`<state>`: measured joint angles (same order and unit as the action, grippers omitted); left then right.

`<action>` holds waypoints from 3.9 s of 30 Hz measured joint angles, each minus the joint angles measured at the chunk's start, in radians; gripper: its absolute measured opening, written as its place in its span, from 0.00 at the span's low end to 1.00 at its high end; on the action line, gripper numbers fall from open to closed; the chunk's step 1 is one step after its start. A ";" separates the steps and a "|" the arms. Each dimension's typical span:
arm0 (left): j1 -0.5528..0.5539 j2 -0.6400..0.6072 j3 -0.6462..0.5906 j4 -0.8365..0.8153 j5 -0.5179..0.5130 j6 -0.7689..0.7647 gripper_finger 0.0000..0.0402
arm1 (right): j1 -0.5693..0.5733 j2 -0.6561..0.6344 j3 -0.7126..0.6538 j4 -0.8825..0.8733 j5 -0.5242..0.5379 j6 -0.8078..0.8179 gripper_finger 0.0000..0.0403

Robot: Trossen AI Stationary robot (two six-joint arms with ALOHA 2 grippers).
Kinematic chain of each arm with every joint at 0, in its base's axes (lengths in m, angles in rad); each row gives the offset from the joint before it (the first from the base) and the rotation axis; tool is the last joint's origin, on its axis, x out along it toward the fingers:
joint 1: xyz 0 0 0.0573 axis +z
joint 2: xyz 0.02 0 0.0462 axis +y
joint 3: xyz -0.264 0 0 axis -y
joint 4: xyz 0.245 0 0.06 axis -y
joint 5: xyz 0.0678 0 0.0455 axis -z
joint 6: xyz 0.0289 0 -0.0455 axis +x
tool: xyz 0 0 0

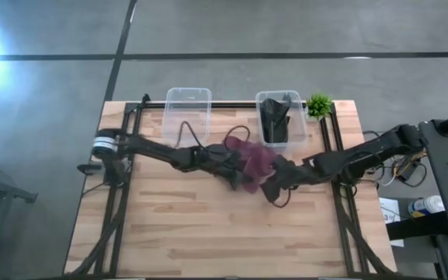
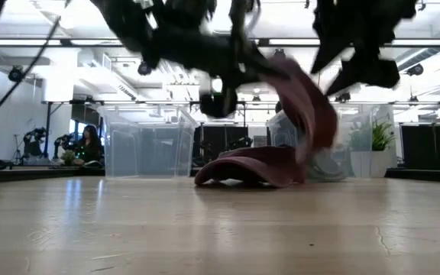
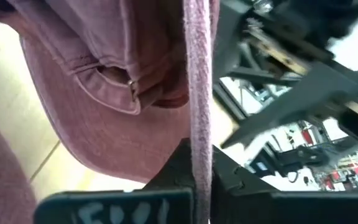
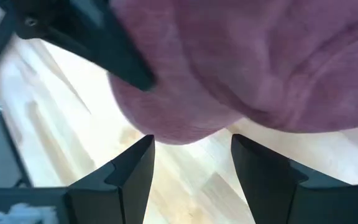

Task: Pick & Place hat
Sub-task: Put the right red cap into the left transparent bin, then put the red cap into the left transparent bin

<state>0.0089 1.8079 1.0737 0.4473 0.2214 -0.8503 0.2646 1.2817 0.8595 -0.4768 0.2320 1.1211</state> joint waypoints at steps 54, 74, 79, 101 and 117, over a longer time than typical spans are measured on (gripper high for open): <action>0.136 -0.967 -0.256 -0.667 -0.241 0.248 0.50 | -0.101 0.391 0.314 -0.002 0.060 -0.142 0.50; -0.360 -0.909 -0.602 -0.575 -0.485 -0.254 0.50 | -0.199 0.624 0.319 0.263 -0.116 -0.056 0.46; -0.360 -0.908 -0.696 -0.512 -0.542 -0.357 0.50 | -0.152 0.590 0.337 0.257 -0.231 -0.061 0.46; -0.346 -0.473 -0.819 0.049 -0.626 -0.696 0.50 | -0.097 0.474 0.303 0.166 -0.184 0.065 0.46; -0.177 -0.139 -0.582 0.097 -0.632 -0.479 0.50 | -0.094 0.507 0.136 0.220 -0.259 0.166 0.46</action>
<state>-0.1680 1.6688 0.4913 0.5438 -0.4105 -1.3296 0.1707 1.7889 0.9959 -0.2565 -0.0271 1.2870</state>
